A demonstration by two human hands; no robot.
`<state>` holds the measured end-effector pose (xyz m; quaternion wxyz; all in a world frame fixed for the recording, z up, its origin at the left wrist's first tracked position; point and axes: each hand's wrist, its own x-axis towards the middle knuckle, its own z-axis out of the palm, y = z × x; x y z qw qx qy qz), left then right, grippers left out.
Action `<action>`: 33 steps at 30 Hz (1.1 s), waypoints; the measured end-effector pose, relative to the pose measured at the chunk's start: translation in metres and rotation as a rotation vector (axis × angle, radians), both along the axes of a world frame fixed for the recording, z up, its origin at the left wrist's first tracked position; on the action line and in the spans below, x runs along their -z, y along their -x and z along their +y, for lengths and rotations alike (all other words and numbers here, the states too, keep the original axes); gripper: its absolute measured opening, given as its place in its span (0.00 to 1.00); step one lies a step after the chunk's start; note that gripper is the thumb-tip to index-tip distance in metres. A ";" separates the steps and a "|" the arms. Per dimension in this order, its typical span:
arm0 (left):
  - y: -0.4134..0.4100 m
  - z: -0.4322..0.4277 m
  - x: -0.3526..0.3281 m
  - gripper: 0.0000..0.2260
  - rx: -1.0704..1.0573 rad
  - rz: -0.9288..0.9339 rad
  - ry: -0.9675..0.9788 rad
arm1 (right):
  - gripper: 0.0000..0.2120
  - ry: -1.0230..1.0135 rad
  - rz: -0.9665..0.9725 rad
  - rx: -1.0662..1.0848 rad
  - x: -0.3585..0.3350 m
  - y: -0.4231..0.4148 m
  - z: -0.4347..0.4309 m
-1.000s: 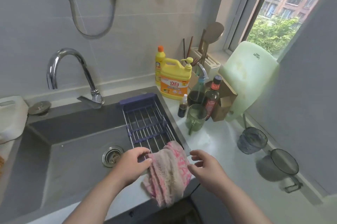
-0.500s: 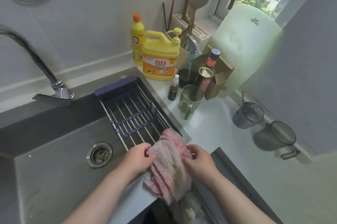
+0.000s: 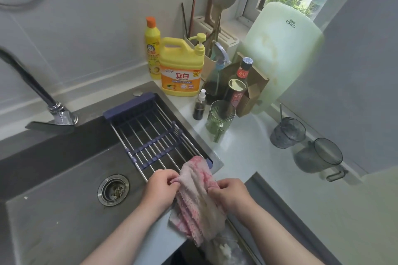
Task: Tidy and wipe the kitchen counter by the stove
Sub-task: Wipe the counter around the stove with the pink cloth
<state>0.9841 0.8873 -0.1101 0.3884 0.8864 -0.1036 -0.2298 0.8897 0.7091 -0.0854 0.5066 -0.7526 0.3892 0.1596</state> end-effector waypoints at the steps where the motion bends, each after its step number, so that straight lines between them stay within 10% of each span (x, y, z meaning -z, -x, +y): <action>1: 0.001 0.000 -0.002 0.11 -0.033 0.022 0.080 | 0.11 -0.019 -0.023 -0.001 -0.002 0.001 -0.001; 15: 0.026 -0.009 -0.051 0.12 -0.378 0.492 0.765 | 0.09 0.000 -0.396 0.054 -0.056 0.035 -0.001; 28: 0.080 -0.024 -0.089 0.24 -0.306 0.384 0.686 | 0.12 -0.258 -0.506 0.152 -0.117 0.090 -0.001; 33: 0.122 -0.032 -0.099 0.13 -0.327 0.534 0.520 | 0.09 -0.335 -0.640 0.147 -0.145 0.118 -0.003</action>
